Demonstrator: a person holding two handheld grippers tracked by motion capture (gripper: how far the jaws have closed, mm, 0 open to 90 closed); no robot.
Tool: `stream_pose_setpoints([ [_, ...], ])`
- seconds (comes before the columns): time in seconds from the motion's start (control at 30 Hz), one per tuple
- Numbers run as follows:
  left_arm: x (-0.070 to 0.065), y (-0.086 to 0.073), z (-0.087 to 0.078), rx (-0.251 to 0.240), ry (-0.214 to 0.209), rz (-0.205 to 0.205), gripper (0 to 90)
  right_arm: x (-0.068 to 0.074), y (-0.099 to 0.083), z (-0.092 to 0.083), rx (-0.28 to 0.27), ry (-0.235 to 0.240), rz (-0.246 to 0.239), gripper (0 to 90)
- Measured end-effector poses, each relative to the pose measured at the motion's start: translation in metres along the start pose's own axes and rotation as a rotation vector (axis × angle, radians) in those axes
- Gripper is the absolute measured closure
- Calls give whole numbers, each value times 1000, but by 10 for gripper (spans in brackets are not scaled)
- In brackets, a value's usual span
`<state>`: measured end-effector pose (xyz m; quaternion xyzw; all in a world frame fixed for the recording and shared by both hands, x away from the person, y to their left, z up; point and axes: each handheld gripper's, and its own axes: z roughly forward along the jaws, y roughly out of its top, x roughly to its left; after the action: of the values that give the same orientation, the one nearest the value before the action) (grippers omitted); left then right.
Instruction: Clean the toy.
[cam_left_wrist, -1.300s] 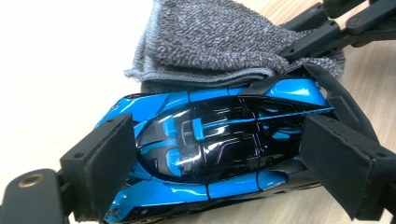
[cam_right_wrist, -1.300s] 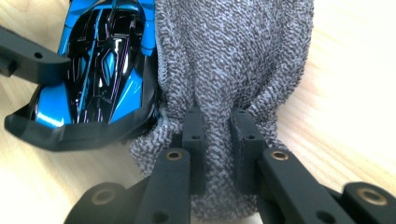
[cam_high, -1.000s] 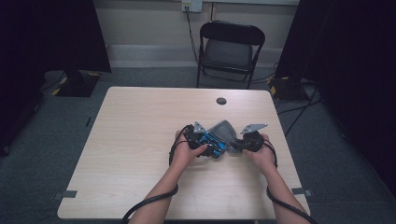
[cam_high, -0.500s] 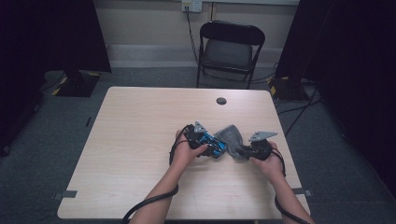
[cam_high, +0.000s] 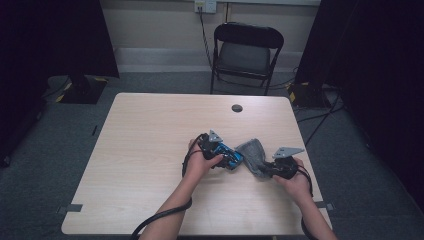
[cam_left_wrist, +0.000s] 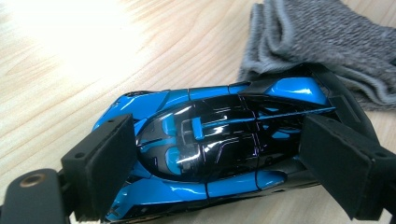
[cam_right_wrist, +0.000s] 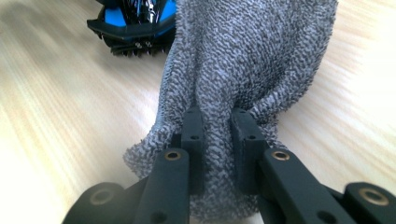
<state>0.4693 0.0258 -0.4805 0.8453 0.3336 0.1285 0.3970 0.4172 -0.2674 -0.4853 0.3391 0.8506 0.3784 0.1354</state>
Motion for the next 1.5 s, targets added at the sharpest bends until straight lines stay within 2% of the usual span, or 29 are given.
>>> stream_pose_setpoints([
  [0.2, 1, 1, -1, 3, -2, -5, 117, -8, -4, -14, -15, -19, 34, 779],
  [0.3, 2, 2, -1, 9, -7, -2, 129, -12, -2, -23, -40, -30, 53, 779],
  [0.43, 4, 3, -4, 11, -22, -30, 169, -16, 4, -34, -56, -42, 55, 779],
  [0.53, 5, 2, -9, 2, -33, -44, 190, -16, 12, -41, -73, -49, 55, 779],
  [0.67, 6, 1, -26, -21, -46, -45, 190, -13, 25, -49, -105, -49, 43, 779],
  [0.83, 10, -1, -54, -52, -42, -41, 190, 2, 49, -51, -130, -22, -10, 778],
  [0.93, 16, -6, -76, -62, -39, -52, 197, 19, 63, -44, -140, 15, -44, 777],
  [1.03, 24, -15, -98, -80, -24, -65, 199, 38, 74, -30, -139, 54, -81, 775],
  [1.1, 29, -21, -111, -95, -17, -87, 195, 49, 79, -21, -141, 73, -94, 775],
  [1.23, 44, -38, -139, -109, 14, -116, 184, 74, 87, 4, -126, 134, -121, 773],
  [1.37, 54, -54, -162, -109, 44, -122, 184, 95, 91, 26, -105, 173, -145, 771],
  [1.5, 59, -66, -178, -120, 53, -126, 187, 113, 93, 45, -71, 215, -169, 771],
])
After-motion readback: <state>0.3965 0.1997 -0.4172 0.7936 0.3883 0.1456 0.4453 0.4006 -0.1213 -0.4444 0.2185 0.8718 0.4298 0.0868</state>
